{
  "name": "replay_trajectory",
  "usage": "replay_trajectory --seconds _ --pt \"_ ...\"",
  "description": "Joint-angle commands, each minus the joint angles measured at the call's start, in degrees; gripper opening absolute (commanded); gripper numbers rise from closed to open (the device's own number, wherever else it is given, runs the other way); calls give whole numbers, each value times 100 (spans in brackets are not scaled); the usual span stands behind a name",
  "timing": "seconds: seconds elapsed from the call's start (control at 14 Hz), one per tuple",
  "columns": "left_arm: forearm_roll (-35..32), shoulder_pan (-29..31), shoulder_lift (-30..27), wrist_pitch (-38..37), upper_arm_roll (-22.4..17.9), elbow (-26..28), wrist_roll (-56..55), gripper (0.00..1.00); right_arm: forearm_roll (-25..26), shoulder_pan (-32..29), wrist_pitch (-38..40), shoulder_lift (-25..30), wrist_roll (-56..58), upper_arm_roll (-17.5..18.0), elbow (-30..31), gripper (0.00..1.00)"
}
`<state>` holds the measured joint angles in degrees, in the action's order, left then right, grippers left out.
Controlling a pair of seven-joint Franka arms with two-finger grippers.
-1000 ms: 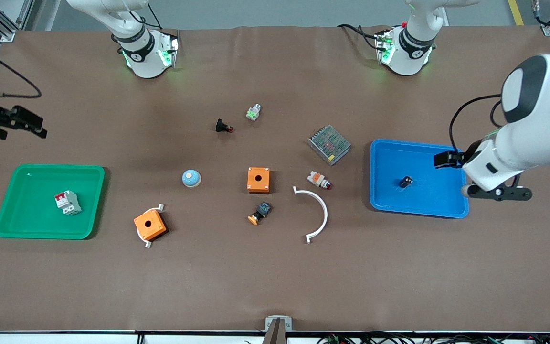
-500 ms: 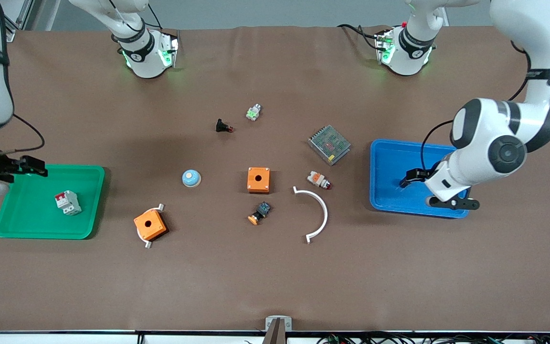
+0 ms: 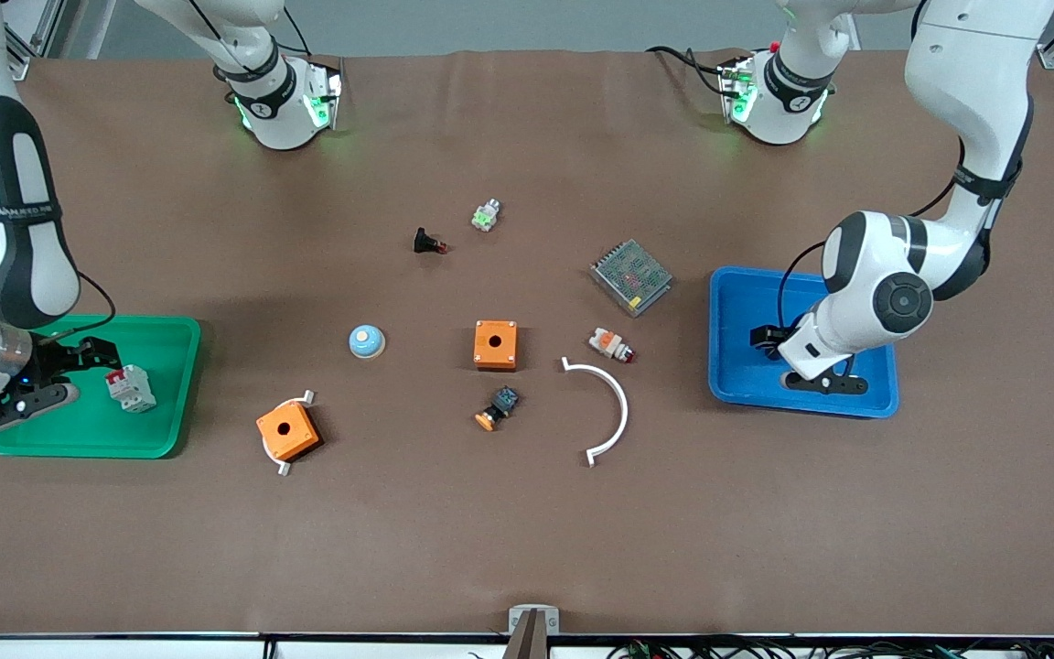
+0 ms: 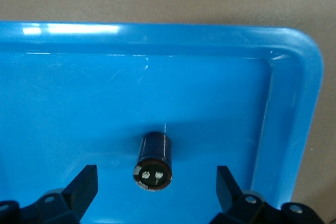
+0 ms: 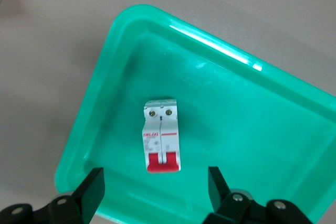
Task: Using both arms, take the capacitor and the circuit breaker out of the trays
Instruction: 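Grasp the breaker with the right gripper while the left gripper grasps the capacitor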
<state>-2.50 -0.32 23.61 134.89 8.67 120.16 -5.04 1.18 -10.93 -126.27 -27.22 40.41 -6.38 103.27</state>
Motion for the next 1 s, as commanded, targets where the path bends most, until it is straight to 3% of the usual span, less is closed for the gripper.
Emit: replay_trajectory --seconds 0.0,0.21,0.29,0.57,0.64,0.79,0.93 --pt "-5 14 -31 309 3 235 3 92 31 -67 -572 -37 142 93 395 88" --pt "-162 31 -49 310 3 280 3 74 31 -111 -880 -327 440 102 396 85" --pt "-181 32 -58 310 3 280 -6 65 31 -163 -995 -415 606 110 396 77" --pt "-181 32 -67 266 3 219 -23 38 22 -173 -944 -442 810 119 352 9" --pt "-181 32 -67 257 3 184 -32 31 22 -138 -900 -381 767 128 343 2" --pt "-181 32 -67 240 12 0 -24 14 5 -120 -524 -127 705 259 177 1" --pt "-181 -47 -67 222 29 -368 -93 1 -57 -50 335 137 -29 496 -252 1"
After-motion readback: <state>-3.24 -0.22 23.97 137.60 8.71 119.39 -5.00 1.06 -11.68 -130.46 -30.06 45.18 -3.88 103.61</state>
